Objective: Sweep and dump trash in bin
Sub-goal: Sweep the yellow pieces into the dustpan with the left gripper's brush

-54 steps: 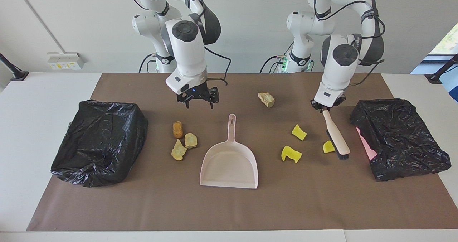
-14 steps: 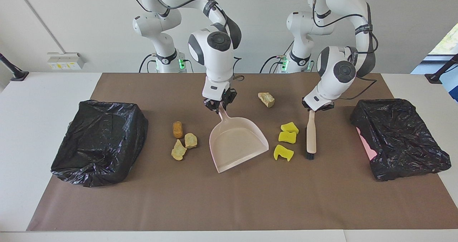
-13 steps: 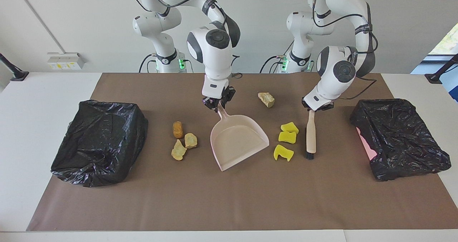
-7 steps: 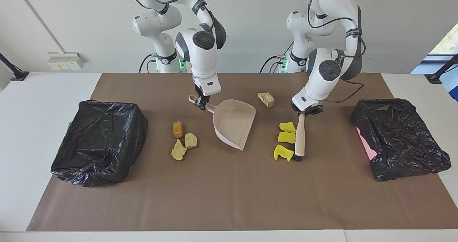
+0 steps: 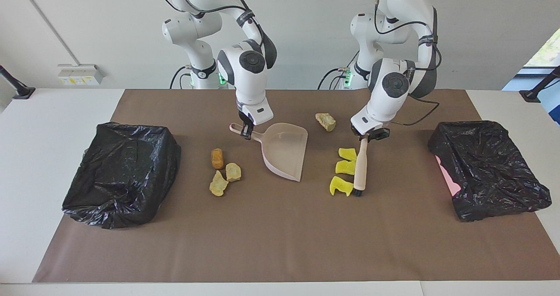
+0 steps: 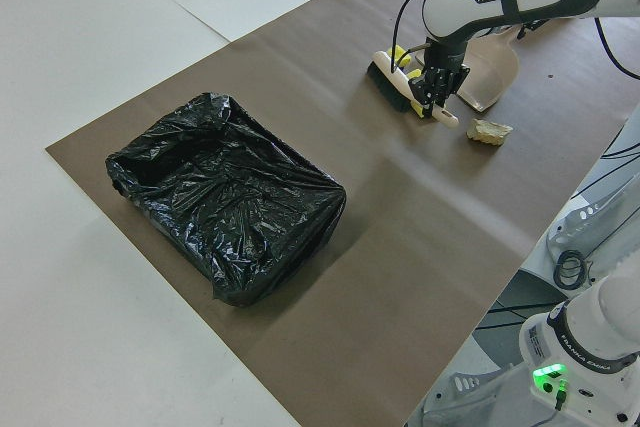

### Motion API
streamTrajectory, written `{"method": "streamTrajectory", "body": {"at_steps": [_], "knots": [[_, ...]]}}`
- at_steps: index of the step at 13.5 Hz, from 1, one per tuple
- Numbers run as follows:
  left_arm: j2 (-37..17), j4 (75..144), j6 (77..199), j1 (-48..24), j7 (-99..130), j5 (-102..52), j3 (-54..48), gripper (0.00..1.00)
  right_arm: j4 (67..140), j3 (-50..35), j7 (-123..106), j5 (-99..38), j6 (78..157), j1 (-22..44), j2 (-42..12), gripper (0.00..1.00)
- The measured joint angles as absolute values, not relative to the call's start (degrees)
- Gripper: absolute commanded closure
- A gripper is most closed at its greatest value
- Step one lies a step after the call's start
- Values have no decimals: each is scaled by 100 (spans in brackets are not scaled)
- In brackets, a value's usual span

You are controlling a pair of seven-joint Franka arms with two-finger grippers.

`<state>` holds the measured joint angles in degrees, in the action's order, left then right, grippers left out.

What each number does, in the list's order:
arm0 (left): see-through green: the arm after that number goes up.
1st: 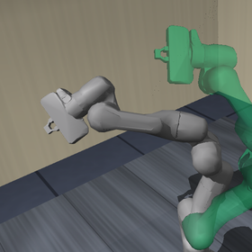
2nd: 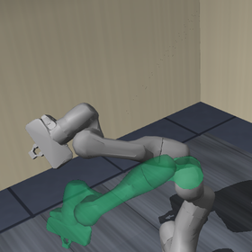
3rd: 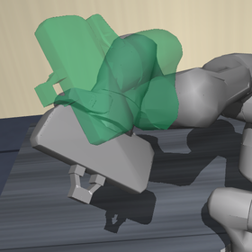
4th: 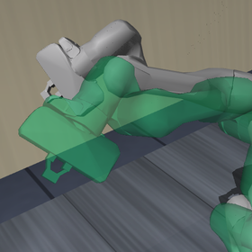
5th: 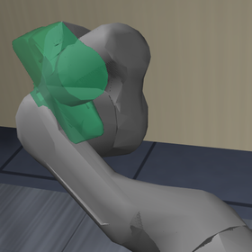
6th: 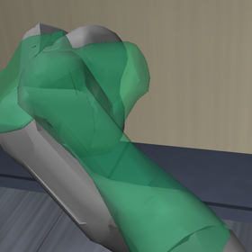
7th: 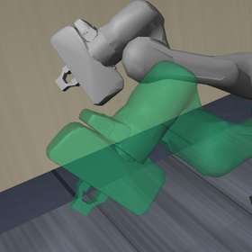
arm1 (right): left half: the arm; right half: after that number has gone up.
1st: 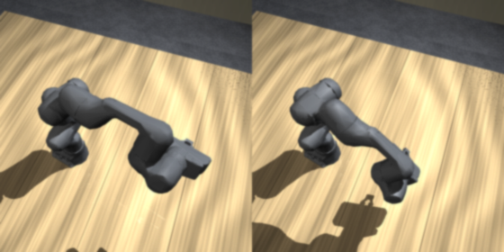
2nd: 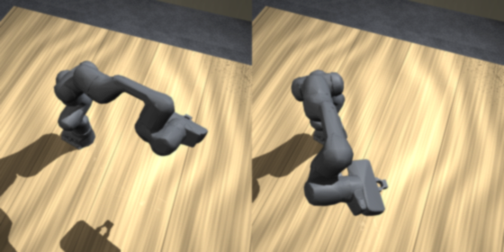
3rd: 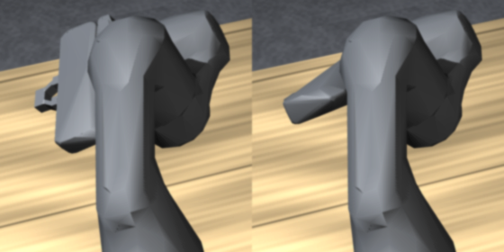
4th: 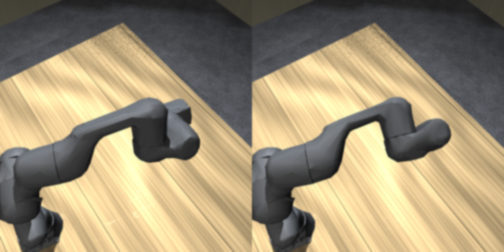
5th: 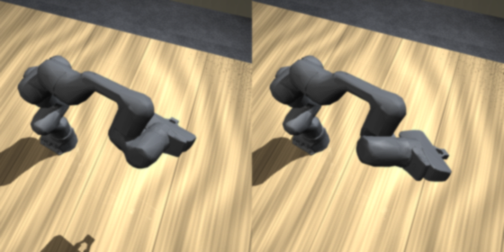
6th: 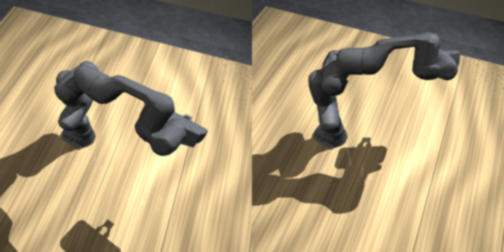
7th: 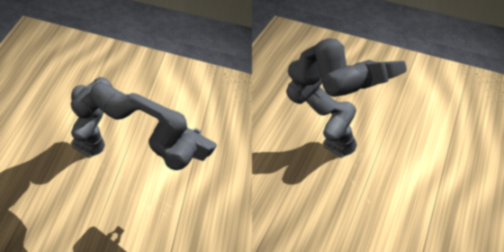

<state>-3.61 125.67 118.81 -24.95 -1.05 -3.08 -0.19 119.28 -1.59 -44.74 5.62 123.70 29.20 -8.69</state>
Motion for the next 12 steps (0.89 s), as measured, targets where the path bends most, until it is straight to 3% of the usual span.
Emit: {"method": "streamTrajectory", "body": {"at_steps": [7, 12], "knots": [[-91, 12598, 11208, -3584, 323, -1116, -38, 100, 11928, -158, -4474, 562, 12370, 2920, -869, 100], [218, 12153, 10332, -3719, 823, -1167, -40, 100, 11928, -159, -4474, 562, 12370, 2918, -870, 100]]}}
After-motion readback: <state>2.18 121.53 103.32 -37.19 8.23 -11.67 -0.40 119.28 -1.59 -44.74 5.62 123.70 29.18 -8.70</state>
